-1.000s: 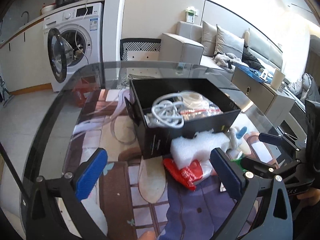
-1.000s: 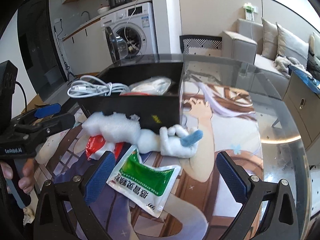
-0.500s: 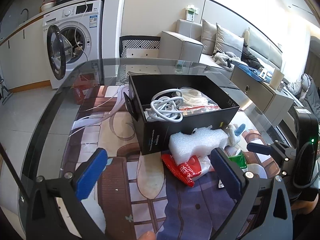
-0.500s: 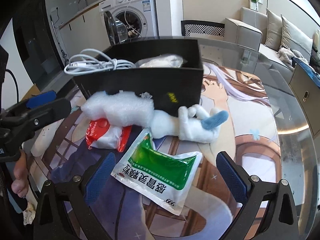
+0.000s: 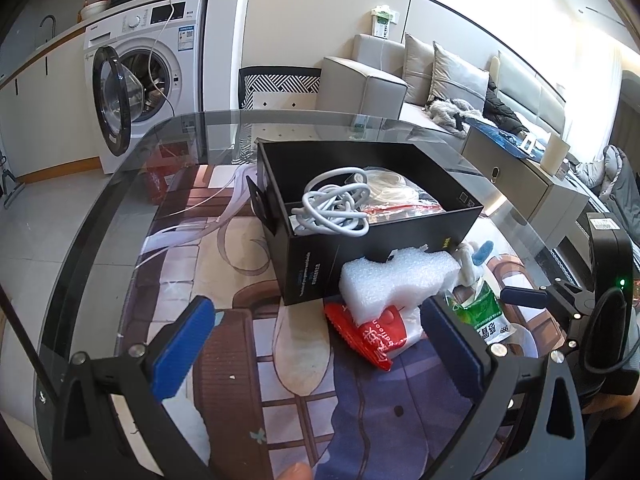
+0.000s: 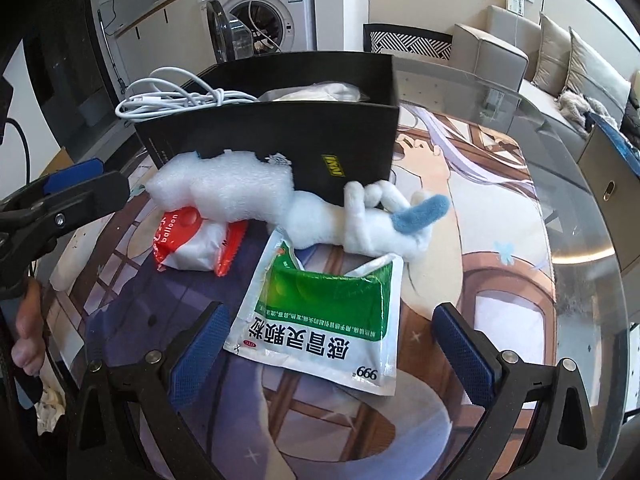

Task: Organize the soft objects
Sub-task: 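Withdraw both grippers from the box toward the remaining items, then lower the right gripper onto the green-and-white sachet and close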

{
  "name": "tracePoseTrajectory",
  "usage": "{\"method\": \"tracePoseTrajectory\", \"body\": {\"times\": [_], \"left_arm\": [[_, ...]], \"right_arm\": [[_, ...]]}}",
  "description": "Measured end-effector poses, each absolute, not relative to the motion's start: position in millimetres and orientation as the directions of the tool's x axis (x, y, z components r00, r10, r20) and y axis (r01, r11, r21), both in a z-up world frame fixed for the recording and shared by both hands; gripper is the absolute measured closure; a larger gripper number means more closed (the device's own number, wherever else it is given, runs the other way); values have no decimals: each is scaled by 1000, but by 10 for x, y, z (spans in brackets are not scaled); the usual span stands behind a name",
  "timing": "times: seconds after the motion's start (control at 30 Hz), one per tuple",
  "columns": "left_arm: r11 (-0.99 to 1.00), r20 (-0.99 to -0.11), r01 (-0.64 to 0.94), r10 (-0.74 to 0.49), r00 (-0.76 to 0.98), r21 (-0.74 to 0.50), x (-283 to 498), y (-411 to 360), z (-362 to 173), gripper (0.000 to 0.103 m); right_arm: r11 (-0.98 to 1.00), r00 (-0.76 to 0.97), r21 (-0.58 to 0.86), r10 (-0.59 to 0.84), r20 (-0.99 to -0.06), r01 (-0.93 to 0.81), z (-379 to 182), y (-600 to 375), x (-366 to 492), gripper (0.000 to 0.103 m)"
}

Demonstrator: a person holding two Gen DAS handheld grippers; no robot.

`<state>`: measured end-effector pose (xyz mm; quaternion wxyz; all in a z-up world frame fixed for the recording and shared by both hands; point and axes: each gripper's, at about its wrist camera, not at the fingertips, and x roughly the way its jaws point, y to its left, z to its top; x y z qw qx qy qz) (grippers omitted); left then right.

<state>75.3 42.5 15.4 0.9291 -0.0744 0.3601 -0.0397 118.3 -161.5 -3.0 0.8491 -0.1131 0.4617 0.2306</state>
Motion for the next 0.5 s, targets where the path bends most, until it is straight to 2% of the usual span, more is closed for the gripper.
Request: {"method": "tracePoseTrajectory", "body": {"times": [0.17, 0.5], "left_arm": [[986, -664, 26, -132, 736, -166, 761, 417, 145, 0], [986, -671, 28, -133, 729, -165, 768, 404, 112, 0]], "right_arm": [[873, 474, 44, 305, -826, -486, -34, -1579, 1187, 1], [875, 508, -25, 258, -822, -484, -77, -1522, 1120, 2]]}}
